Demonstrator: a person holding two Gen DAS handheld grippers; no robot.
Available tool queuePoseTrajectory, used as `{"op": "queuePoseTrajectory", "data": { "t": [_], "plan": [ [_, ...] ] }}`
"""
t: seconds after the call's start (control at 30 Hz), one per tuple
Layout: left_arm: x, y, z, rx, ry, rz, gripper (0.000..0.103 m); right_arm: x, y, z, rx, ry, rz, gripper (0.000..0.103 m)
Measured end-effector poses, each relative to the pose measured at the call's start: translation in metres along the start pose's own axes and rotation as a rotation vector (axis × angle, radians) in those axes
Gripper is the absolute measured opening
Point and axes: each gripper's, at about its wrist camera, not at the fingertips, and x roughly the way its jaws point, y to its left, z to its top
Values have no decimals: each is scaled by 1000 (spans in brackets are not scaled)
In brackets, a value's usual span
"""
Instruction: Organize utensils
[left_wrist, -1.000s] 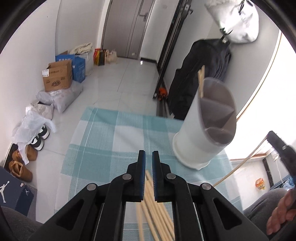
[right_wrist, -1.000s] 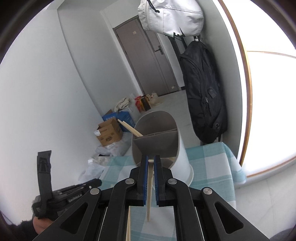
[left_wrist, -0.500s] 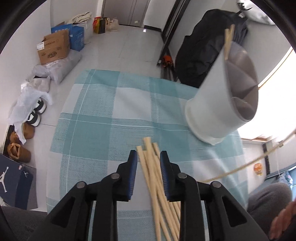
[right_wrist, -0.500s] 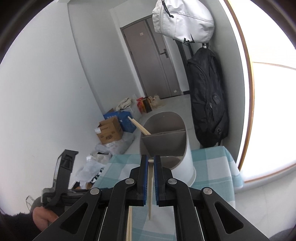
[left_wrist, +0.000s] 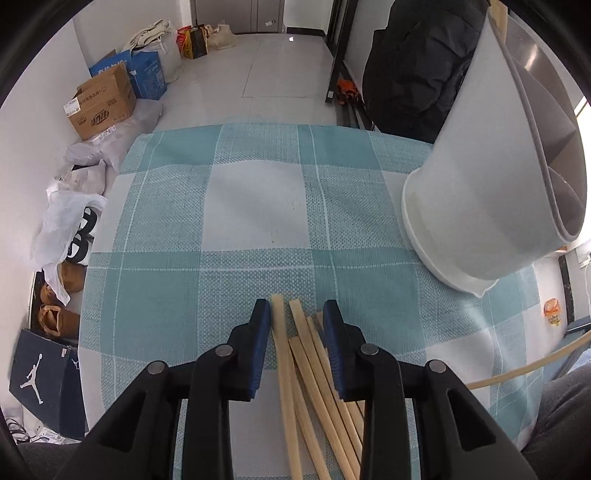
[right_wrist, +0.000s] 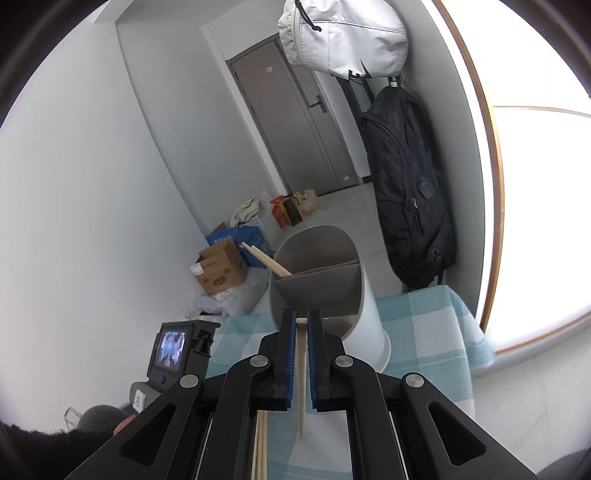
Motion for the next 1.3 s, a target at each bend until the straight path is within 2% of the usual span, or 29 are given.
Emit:
{"op": "queuePoseTrajectory", "data": {
  "t": [0.03,0.1,0.13,0.43,0.53,0.7,0.87,0.97,1.3],
  "plan": [
    [0,1,0,-7,-7,9,13,1,0,0,1,1,0,6],
    [0,3,0,-15,-8,-10,4,0,0,0,1,-2,0,6],
    [-1,4,-1,-18,-12,-4,3,0,1,0,1,-3,2,6],
    [-18,22,-5,-99,-55,-69,3,-2,2,-2,-1,-4,-6,6],
    [-34,27,-8,-124,-102,-87,3,-2,3,-2,-6,-10,-12,6],
    [-74,25,-13,-149,-232,-133,3,-5,10,-4,-37,-18,-12,6],
    [-102,13,-20,-91,-350,-135,3,-7,19,-6,-79,-23,-11,6],
    [-110,7,-23,-47,-390,-135,3,-10,25,-8,-96,-28,-11,6],
    [-151,0,-22,-19,-469,-202,3,-23,44,-1,-149,-55,-2,5]
  ]
}}
